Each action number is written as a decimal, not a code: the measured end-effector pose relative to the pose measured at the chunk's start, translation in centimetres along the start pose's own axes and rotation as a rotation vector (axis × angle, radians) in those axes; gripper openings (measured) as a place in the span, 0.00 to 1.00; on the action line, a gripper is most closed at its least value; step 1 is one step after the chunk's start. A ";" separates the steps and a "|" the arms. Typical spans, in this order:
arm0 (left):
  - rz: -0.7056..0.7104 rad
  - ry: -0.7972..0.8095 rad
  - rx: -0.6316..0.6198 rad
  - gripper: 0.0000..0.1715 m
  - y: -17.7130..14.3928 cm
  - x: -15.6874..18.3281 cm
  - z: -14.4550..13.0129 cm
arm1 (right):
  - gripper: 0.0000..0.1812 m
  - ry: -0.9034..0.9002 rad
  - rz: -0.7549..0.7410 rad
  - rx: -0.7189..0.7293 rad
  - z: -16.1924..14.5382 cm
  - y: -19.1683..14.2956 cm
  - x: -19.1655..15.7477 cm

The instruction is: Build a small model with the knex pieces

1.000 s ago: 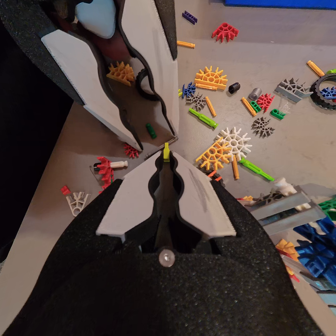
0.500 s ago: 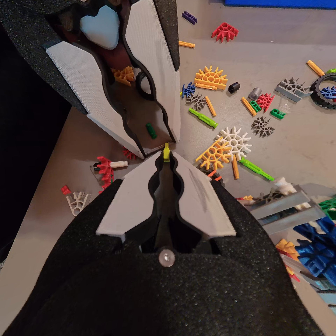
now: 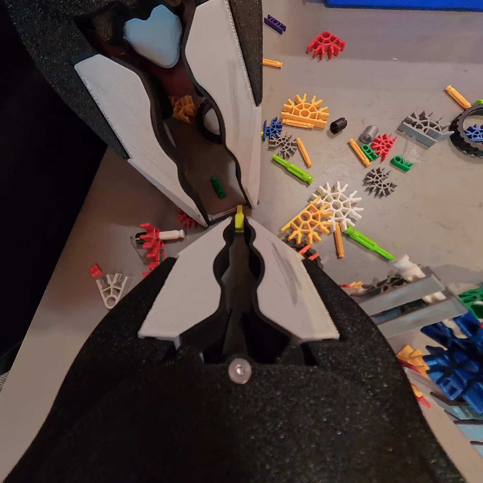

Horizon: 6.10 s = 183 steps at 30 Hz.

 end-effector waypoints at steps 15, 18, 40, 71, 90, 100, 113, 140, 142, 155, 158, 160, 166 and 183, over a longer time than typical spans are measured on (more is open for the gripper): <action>-0.011 0.041 0.000 0.16 -0.9 -0.3 -0.1 | 0.03 0.000 0.007 -0.002 -0.1 -0.1 0.0; -0.013 0.022 -0.001 0.15 -1.3 -0.8 -0.2 | 0.03 0.006 0.011 0.000 -0.1 -0.1 0.0; -0.082 0.080 -0.005 0.06 -0.4 -0.8 -0.5 | 0.03 0.010 0.026 -0.002 -0.1 -0.1 0.1; -0.160 0.123 0.008 0.00 0.0 -1.6 -0.2 | 0.02 -0.022 0.030 0.001 0.1 0.0 0.1; -0.169 0.140 0.038 0.00 0.2 -1.7 -0.2 | 0.02 -0.038 0.034 -0.006 0.0 0.0 0.1; -0.146 0.143 0.034 0.00 0.2 -1.6 -0.4 | 0.05 -0.050 0.038 -0.023 0.1 -0.2 0.0; -0.141 0.146 0.040 0.00 0.2 -1.5 -0.4 | 0.05 -0.060 0.042 -0.050 0.0 -1.6 0.9; -0.147 0.199 0.018 0.04 0.0 -1.8 -0.4 | 0.02 -0.030 0.065 -0.024 -0.3 -1.1 0.8; -0.145 0.203 0.016 0.04 0.0 -1.8 -0.4 | 0.02 -0.028 0.065 -0.024 -0.3 -1.1 0.8; -0.148 0.215 0.013 0.02 0.0 -1.7 -0.2 | 0.00 -0.066 0.041 -0.035 -0.2 -0.9 0.6; -0.273 0.159 0.083 0.00 0.9 0.7 0.4 | 0.00 -0.061 0.041 -0.017 0.0 -0.2 0.0; -0.201 0.374 0.069 0.00 2.0 2.3 1.6 | 0.00 -0.093 0.035 -0.039 0.0 -0.3 -0.1; -0.194 0.286 0.008 0.00 1.4 0.7 1.1 | 0.00 -0.064 0.045 -0.036 -0.1 -0.4 0.2; -0.186 0.243 0.054 0.00 1.6 -1.2 0.6 | 0.01 -0.252 -0.245 -0.136 5.3 -13.3 0.7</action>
Point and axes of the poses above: each gripper's, where its closed fingertips meet, y out along the fingers, z out of its top, x = y × z across the jaws, the point moved 7 cm from there along -y, back along the fingers, and after that the axes turned 9 degrees about x, right-handed, at the moved point
